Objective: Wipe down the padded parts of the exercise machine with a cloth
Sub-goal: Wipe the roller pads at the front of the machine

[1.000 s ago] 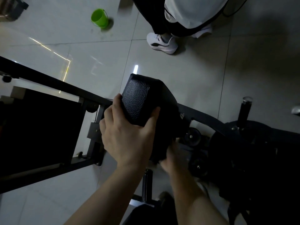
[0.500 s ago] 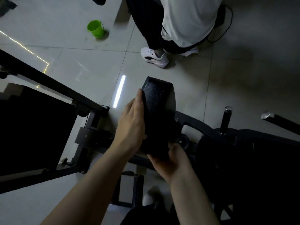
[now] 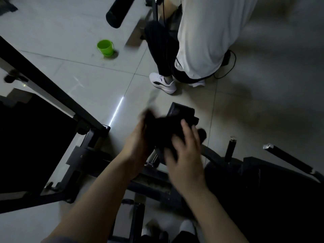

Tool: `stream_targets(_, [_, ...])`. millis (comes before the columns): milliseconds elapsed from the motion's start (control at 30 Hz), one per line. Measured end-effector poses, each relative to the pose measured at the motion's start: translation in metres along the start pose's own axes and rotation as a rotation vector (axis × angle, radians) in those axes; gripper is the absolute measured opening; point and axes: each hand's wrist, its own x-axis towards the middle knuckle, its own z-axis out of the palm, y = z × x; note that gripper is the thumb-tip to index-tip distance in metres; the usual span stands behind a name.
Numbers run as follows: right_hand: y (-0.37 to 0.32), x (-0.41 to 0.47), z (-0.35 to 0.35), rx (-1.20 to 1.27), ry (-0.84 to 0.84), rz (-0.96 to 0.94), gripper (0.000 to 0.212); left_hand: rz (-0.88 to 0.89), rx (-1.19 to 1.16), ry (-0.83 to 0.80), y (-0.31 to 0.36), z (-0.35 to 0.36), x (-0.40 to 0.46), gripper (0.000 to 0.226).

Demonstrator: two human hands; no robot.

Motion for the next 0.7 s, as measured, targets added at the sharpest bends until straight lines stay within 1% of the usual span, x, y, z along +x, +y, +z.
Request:
stream_targets(33, [0.007, -0.013, 0.017, -0.084, -0.025, -0.067, 0.041, 0.014, -0.002, 0.004, -0.001, 0.000, 0.000, 0.057])
stream_targets(67, [0.013, -0.025, 0.027, -0.126, -0.019, -0.090, 0.045, 0.021, 0.003, 0.023, -0.001, 0.000, 0.000, 0.054])
stream_targets(100, [0.018, -0.033, 0.034, -0.149, 0.010, -0.101, 0.046, 0.020, 0.011, 0.034, -0.001, -0.001, 0.000, 0.051])
stream_targets(167, [0.021, -0.040, 0.037, -0.181, 0.065, -0.119, 0.048, 0.010, 0.052, 0.019, -0.002, -0.001, 0.000, 0.052])
stream_targets(233, [0.019, -0.027, 0.035, -0.188, 0.068, -0.147, 0.050, 0.018, 0.152, -0.027, -0.004, 0.000, -0.001, 0.052])
stream_targets(267, [0.018, -0.010, 0.033, -0.150, 0.061, -0.123, 0.050, 0.034, 0.198, -0.051, -0.005, 0.002, -0.002, 0.050])
stream_targets(300, [0.015, 0.010, 0.029, -0.094, 0.061, -0.076, 0.050, 0.048, 0.234, -0.075, -0.004, 0.006, -0.005, 0.050])
stream_targets(367, [0.014, 0.056, 0.019, 0.083, 0.038, 0.112, 0.045, 0.069, 0.303, -0.088, -0.002, 0.010, -0.012, 0.053])
stream_targets(433, [0.018, 0.092, 0.010, 0.284, 0.010, 0.311, 0.043, 0.052, 0.362, -0.064, 0.003, 0.011, -0.010, 0.054])
stream_targets(467, [0.020, 0.095, 0.011, 0.339, 0.013, 0.358, 0.044, 0.053, 0.425, -0.026, 0.006, 0.010, -0.006, 0.055])
stream_targets(500, [0.021, 0.091, 0.013, 0.383, 0.042, 0.369, 0.044, 0.073, 0.543, 0.008, 0.010, 0.010, 0.001, 0.058])
stream_targets(533, [0.023, 0.079, 0.018, 0.453, 0.069, 0.375, 0.043, 0.106, 0.677, 0.032, 0.012, 0.013, 0.011, 0.068])
stream_targets(567, [0.023, 0.062, 0.023, 0.585, 0.092, 0.397, 0.044, 0.150, 0.788, 0.050, 0.012, 0.018, 0.021, 0.074])
stream_targets(600, [0.024, 0.045, 0.028, 0.762, 0.098, 0.444, 0.045, 0.208, 0.896, 0.078, 0.010, 0.026, 0.030, 0.072])
stream_targets(633, [0.027, 0.028, 0.033, 0.937, 0.102, 0.493, 0.043, 0.275, 1.019, 0.120, 0.007, 0.035, 0.037, 0.066])
stream_targets(667, [0.034, 0.012, 0.039, 1.048, 0.099, 0.567, 0.037, 0.339, 1.136, 0.177, 0.003, 0.046, 0.042, 0.061])
stream_targets(700, [0.041, 0.000, 0.042, 1.107, 0.082, 0.645, 0.030, 0.378, 1.220, 0.236, -0.002, 0.054, 0.043, 0.057])
